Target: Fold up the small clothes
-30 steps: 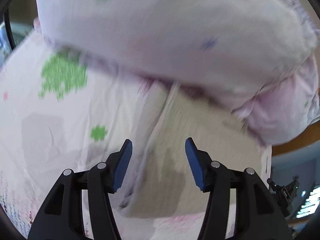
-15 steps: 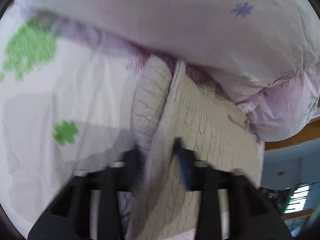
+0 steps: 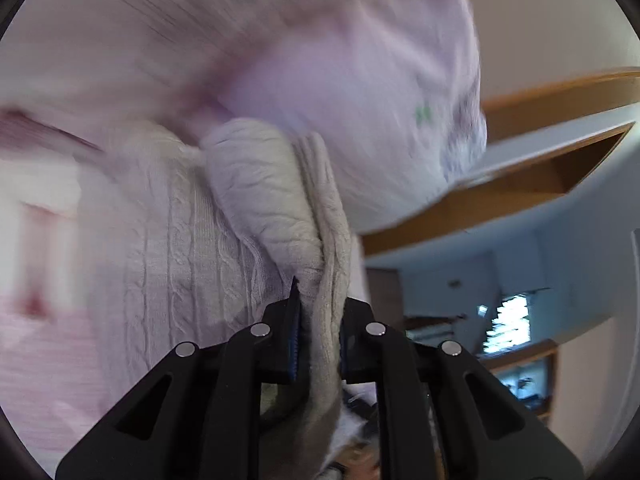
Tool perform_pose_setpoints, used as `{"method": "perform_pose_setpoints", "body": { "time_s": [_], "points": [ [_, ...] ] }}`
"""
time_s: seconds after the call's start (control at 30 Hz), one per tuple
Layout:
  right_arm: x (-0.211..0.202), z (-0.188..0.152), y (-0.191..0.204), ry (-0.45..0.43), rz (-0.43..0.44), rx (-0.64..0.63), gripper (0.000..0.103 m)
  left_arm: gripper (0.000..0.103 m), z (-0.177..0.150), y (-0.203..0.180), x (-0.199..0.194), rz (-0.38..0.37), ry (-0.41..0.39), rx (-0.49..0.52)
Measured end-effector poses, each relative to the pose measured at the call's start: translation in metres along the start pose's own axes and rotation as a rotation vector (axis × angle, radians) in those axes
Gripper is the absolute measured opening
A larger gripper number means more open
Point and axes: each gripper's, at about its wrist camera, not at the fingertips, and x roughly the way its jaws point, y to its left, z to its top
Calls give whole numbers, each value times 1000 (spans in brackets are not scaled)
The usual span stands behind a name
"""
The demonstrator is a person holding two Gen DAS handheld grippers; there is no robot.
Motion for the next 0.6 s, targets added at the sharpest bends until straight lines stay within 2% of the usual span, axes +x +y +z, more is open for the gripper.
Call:
{"method": "perform_pose_setpoints", "body": {
  "time_s": [0.03,0.1,0.13,0.17,0.2,0.23,0.27,0.3,0.37,0.43,0.5,0.6],
  "points": [
    [-4,3,-7,-8,-14,12,59,19,-1,-5,24,-17,35,-22],
    [-11,8,-16,-13,-35,21,59,19,-6,-5,77,-115,153,-139],
    [-19,13,-21,-22,-36,24,59,19,-10,-3,85,-181,175,-192],
    [-24,16,-23,-33,-29,26,60,19,-14,-4,83,-232,164,-202],
    [-30,20,-25,-48,-18,30,62,20,-14,-7,72,-229,135,-159],
    [-36,28,-28,-62,0,39,67,33,-13,-8,59,-203,102,-113],
    [-38,35,-30,-65,28,53,70,42,-12,-3,39,-137,52,-72],
    [-36,44,-30,-57,62,65,70,56,-10,4,21,-77,13,-59],
    [-23,59,-25,-10,115,77,79,58,-7,29,-7,84,-47,-55],
    [9,79,-10,87,137,66,82,58,-7,56,-16,195,-45,-114],
    [35,90,5,150,122,43,83,58,-12,78,-14,262,-7,-150],
    [79,105,18,249,71,30,84,60,-22,91,-3,350,61,-122]
  ]
}}
